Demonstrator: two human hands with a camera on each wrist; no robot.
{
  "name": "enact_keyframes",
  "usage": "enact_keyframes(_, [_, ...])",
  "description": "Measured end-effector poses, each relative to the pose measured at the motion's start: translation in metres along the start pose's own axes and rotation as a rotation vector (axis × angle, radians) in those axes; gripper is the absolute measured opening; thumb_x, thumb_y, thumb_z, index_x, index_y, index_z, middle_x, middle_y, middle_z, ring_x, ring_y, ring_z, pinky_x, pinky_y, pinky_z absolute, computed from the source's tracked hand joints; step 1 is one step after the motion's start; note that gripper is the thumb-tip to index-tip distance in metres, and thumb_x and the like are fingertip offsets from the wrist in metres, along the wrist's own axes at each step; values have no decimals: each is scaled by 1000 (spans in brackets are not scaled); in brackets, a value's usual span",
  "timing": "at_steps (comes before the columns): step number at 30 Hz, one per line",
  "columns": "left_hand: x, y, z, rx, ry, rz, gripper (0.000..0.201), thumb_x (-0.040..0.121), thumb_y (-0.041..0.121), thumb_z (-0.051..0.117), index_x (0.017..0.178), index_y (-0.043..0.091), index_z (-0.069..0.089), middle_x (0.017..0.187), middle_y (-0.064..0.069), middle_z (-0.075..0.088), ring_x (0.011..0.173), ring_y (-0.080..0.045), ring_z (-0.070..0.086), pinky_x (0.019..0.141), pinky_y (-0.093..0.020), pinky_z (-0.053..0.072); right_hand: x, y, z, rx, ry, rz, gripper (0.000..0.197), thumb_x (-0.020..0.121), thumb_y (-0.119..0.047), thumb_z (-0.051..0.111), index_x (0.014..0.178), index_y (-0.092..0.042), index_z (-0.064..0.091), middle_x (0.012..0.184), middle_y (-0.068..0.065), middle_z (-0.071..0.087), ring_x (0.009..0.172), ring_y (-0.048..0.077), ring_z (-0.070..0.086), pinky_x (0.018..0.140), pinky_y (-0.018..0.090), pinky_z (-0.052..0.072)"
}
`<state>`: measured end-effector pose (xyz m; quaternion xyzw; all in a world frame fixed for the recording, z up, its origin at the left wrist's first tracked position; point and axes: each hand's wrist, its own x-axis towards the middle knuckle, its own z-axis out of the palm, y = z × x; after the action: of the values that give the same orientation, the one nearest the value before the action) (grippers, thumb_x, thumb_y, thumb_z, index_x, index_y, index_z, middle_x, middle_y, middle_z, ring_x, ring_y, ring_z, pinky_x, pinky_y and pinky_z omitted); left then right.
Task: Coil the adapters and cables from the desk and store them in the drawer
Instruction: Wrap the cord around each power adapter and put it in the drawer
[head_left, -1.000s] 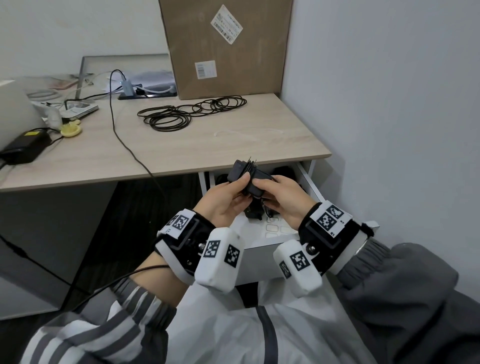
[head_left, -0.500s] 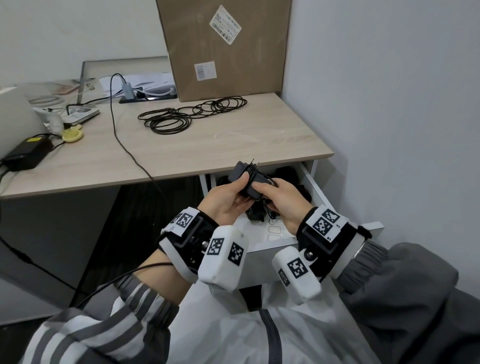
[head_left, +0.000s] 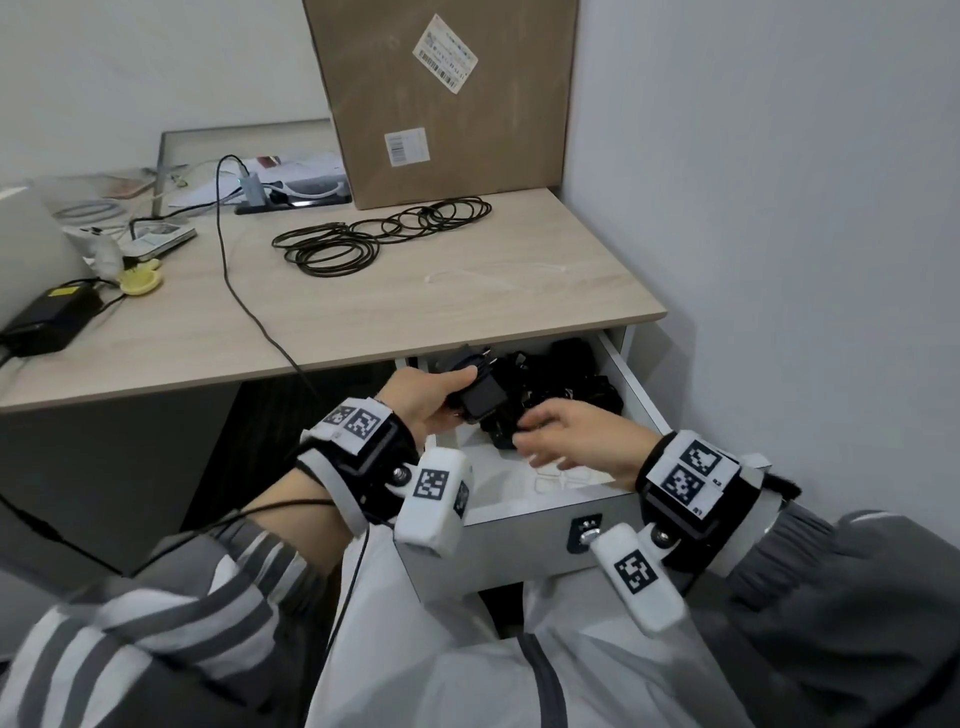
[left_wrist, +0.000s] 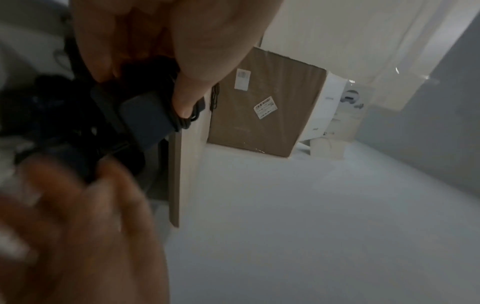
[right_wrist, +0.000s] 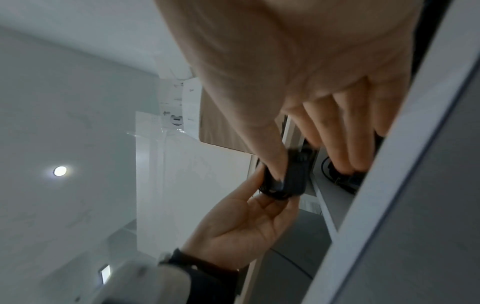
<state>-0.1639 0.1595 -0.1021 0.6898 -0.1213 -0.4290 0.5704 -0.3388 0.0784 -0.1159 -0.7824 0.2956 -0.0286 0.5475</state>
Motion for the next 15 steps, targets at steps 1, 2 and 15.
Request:
enact_keyframes(1, [5,2,-3,70,20,-15,37,82,14,74,111,-7,61,103,-19,69,81,-25,67,68,-35,59,-2,5,-1,-67,-45,13,18,88,-31,65,101,-20,61,95,-2,70,86,12,65,75,26,45])
enact_keyframes(2, [10,4,-4,156,32,-31,36,82,14,75,109,-6,61,106,-20,68,82,-27,68,71,-38,58,-3,10,-3,-131,-80,25,21,86,-33,67,100,-17,65,94,-1,71,84,12,66,73,25,45])
enact_keyframes(15, [31,14,31,1227,110,63,25,98,28,50,116,15,62,116,-10,60,107,-28,58,87,-34,46,-13,25,-14,-315,-224,-44,32,65,-48,81,84,-24,70,87,-4,73,80,5,65,85,31,52])
